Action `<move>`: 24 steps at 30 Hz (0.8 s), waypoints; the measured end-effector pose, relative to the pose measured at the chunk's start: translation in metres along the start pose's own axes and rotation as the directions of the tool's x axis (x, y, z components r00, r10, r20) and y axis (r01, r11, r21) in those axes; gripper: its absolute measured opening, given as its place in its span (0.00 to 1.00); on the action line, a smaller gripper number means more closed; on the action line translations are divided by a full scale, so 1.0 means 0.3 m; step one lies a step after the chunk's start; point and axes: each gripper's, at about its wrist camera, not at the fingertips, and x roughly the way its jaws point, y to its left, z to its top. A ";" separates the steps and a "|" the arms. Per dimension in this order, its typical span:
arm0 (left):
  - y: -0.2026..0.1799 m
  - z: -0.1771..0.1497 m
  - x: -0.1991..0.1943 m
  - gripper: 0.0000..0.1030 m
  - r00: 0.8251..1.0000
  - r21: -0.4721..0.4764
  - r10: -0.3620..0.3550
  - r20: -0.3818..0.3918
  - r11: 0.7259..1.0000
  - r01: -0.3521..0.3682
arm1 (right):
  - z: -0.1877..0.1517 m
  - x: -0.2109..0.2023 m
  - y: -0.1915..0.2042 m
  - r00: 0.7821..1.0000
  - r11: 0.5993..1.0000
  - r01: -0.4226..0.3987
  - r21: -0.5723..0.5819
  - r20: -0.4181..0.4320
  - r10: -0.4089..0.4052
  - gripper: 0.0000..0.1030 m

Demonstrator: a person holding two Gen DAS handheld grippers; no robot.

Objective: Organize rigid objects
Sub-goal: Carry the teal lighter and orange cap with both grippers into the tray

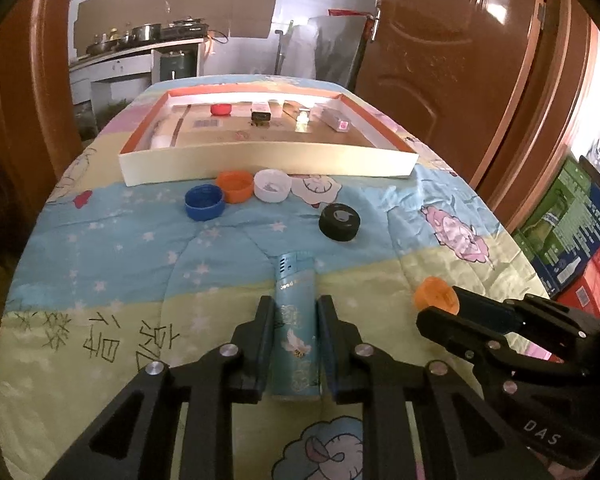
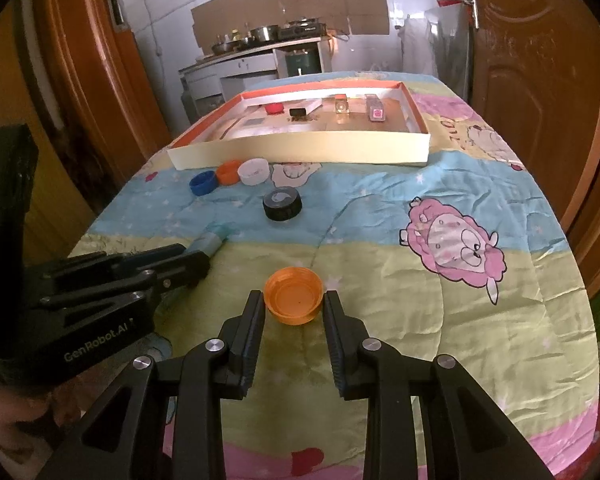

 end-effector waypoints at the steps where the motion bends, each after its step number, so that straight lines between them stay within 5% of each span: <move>1: -0.001 0.002 -0.009 0.22 1.000 0.000 0.005 0.008 1.000 -0.005 | 0.003 -0.003 0.003 1.000 1.000 -0.001 -0.001 0.003 0.001 0.29; 24: 0.045 0.139 -0.032 0.22 0.995 -0.009 0.053 0.083 0.999 -0.053 | 0.158 0.027 0.010 1.000 1.000 -0.015 0.009 0.027 0.015 0.29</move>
